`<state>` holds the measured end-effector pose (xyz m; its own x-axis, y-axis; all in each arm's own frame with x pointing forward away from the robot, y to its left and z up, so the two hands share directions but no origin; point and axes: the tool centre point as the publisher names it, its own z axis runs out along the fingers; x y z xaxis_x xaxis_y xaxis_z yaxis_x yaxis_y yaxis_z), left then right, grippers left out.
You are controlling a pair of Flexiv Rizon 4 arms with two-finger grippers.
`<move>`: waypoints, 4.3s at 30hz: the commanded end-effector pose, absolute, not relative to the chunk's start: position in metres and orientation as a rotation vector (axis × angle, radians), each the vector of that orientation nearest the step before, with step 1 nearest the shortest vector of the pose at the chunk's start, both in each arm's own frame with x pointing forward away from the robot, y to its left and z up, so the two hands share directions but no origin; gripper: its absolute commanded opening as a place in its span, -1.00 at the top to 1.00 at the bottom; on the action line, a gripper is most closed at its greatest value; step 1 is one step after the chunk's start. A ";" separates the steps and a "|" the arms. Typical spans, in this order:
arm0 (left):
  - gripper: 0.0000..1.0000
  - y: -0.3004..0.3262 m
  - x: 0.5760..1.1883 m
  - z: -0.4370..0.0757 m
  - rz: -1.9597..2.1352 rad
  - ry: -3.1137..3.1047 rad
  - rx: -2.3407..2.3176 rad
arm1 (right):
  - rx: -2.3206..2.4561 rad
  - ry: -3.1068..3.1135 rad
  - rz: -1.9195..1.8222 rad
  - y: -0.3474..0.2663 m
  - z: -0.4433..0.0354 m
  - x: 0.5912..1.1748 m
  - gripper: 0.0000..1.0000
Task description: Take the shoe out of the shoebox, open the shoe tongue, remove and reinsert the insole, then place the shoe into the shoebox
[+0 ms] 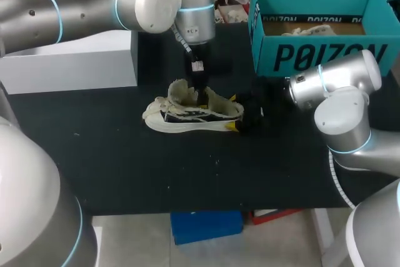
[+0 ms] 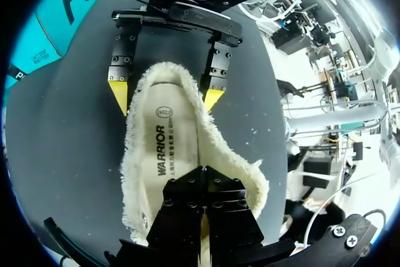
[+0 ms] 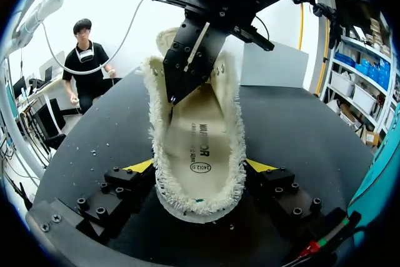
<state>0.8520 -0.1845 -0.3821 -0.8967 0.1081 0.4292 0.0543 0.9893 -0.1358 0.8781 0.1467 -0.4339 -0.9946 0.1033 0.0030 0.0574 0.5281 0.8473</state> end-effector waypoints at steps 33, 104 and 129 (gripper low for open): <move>0.51 -0.189 0.837 -0.425 0.087 -2.723 -0.047 | 0.144 2.706 1.494 0.147 -0.436 0.879 1.00; 1.00 -0.126 0.875 -0.432 -0.009 -3.400 0.092 | 0.144 2.706 1.494 0.147 -0.436 0.879 1.00; 1.00 -0.151 0.870 -0.405 0.177 -3.315 0.047 | 0.144 2.706 1.494 0.147 -0.436 0.879 1.00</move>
